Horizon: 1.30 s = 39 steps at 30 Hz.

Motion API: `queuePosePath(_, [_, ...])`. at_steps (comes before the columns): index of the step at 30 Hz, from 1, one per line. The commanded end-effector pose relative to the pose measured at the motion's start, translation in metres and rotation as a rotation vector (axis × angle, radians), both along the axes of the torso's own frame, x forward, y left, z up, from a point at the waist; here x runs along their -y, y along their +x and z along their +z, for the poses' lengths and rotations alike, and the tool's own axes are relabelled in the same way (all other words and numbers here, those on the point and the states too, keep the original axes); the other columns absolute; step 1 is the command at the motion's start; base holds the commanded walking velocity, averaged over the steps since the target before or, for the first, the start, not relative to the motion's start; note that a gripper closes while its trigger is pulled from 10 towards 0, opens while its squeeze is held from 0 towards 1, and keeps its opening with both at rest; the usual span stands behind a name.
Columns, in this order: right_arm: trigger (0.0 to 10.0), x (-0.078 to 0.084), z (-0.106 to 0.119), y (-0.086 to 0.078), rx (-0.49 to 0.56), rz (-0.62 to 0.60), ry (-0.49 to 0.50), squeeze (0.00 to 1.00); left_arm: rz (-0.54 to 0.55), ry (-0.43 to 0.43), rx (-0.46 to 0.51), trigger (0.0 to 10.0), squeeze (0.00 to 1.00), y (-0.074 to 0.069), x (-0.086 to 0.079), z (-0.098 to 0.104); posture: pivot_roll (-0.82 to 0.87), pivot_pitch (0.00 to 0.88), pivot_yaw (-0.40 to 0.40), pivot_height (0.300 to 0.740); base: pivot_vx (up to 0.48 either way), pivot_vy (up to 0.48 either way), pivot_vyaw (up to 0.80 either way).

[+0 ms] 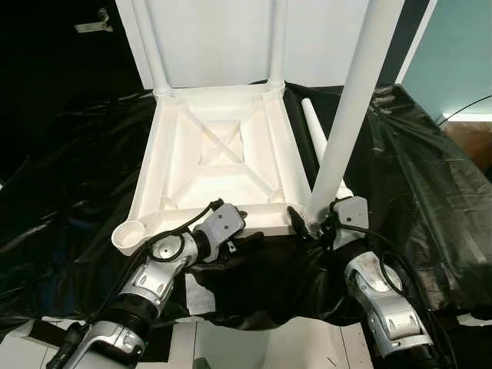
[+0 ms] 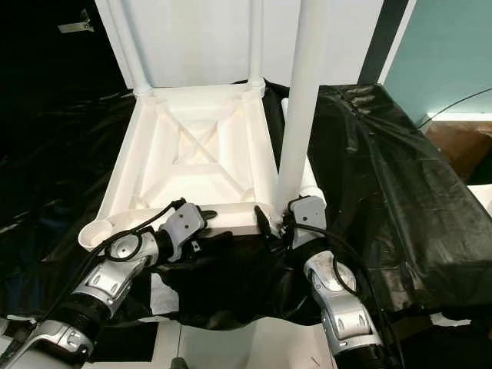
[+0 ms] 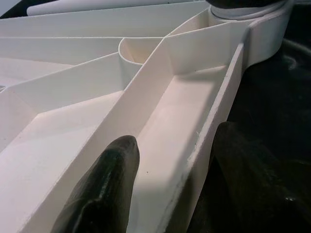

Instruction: Building children table

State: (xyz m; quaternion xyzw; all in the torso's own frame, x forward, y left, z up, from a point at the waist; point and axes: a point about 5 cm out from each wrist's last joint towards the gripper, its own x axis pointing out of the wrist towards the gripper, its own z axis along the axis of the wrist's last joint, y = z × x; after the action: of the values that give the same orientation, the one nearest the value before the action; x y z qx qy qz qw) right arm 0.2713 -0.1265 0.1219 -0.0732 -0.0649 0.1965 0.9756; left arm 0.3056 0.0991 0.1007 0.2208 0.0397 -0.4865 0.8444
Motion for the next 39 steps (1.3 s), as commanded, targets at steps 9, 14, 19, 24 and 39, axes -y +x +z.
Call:
queuePosePath(9, [10.0, -0.005, -0.002, 0.0, 0.001, 0.019, 0.003, 0.0, -0.012, 0.03, -0.056, 0.0, 0.0, -0.008, -0.002, -0.014, -0.01, 0.012, 0.009, 0.74, 0.0, 0.0, 0.0])
queuePosePath(14, [10.0, -0.005, -0.002, 0.0, -0.001, 0.018, 0.006, 0.0, -0.136, 0.014, -0.101, 0.0, 0.0, -0.023, 0.005, -0.017, -0.01, 0.012, 0.011, 0.74, 0.0, 0.0, 0.0])
queuePosePath(19, [10.0, -0.005, -0.002, 0.001, -0.002, 0.018, 0.007, 0.0, -0.189, 0.014, -0.105, 10.0, 0.0, -0.028, 0.007, -0.017, -0.02, 0.01, 0.012, 0.74, 0.0, 0.0, 0.0])
queuePosePath(24, [0.0, -0.005, -0.002, 0.001, -0.004, 0.032, 0.01, 0.0, -0.174, 0.023, -0.092, 10.0, 0.0, -0.025, 0.006, -0.018, -0.02, 0.009, 0.011, 0.74, 0.0, 0.0, 0.0])
queuePosePath(39, [0.0, 0.002, -0.011, -0.006, -0.011, -0.266, 0.085, 0.0, -0.17, 0.025, -0.079, 10.0, 0.0, -0.024, 0.007, -0.016, -0.02, 0.008, 0.011, 0.74, 0.0, 0.0, 0.0])
